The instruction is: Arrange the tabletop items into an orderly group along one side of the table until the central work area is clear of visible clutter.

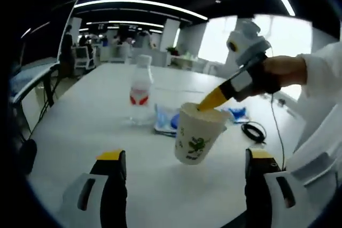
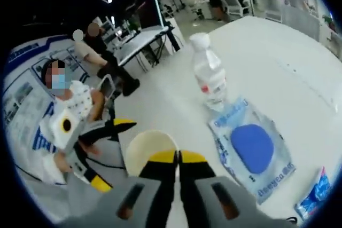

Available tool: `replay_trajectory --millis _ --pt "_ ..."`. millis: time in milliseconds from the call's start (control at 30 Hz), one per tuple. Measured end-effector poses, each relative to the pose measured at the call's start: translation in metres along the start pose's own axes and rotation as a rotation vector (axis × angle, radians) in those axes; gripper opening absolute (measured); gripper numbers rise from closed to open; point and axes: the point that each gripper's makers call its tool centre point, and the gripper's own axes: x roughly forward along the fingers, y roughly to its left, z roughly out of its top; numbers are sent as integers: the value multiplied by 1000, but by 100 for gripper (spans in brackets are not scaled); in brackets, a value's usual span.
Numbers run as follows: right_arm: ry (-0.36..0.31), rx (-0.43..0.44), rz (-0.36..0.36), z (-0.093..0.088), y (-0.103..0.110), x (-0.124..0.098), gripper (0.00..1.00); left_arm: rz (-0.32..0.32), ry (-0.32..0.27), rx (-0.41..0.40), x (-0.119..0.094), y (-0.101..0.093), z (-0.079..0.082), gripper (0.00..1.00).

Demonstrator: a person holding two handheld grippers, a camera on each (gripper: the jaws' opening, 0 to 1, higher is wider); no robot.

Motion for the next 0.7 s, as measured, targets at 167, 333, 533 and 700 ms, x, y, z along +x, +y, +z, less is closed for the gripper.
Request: replay_trajectory --millis 167,333,533,700 --pt "22 -9 -11 -1 -2 10 0 7 1 -52 3 6 -3 89" --pt "50 -15 -22 -7 -6 22 0 7 -10 -61 3 5 -2 89" --pt "55 -23 -28 -10 -7 31 0 3 -14 -74 4 6 -2 88" --pt "64 -27 -32 -14 -8 35 0 -9 -11 -83 5 4 -3 89"
